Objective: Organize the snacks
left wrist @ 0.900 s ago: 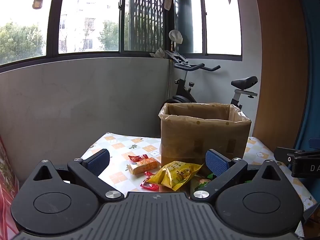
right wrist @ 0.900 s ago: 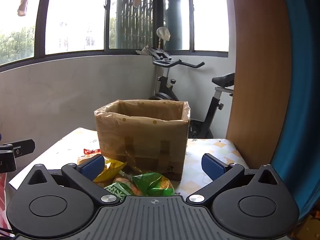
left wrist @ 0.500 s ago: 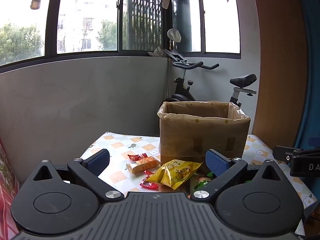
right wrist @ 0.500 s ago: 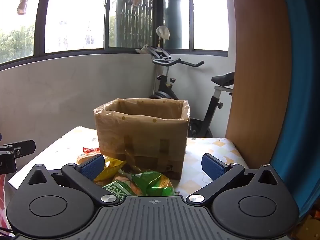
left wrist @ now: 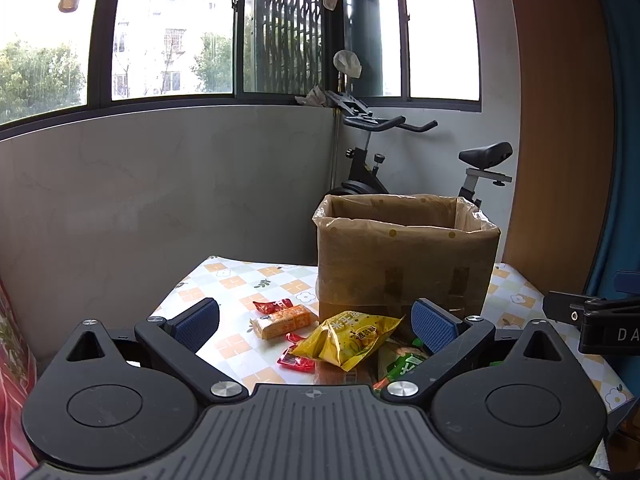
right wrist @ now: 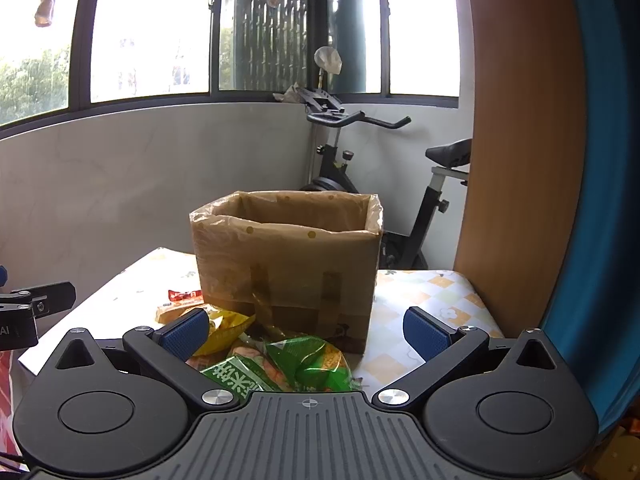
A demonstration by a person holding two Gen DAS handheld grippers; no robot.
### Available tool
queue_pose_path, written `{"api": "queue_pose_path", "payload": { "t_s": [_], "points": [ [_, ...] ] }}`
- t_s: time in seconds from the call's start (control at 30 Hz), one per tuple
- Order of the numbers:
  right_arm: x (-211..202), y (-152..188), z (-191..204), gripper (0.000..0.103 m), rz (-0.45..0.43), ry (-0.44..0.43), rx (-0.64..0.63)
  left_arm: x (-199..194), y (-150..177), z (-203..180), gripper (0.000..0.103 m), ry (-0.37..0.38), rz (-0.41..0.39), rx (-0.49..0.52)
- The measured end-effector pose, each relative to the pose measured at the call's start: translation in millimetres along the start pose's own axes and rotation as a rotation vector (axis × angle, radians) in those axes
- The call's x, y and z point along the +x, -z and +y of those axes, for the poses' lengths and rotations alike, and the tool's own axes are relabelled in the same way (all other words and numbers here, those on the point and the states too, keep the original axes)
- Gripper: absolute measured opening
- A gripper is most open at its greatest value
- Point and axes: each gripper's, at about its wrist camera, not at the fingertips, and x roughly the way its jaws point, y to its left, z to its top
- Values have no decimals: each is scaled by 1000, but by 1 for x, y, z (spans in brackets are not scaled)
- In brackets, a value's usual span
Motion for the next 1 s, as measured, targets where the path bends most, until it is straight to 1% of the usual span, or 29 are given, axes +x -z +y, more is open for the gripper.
{"api": "queue_pose_path", "payload": {
  "t_s": [1.0],
  "points": [
    [4, 1, 1, 103, 9, -1, 5, 2, 6, 2, 103, 5, 17, -13]
  ]
}}
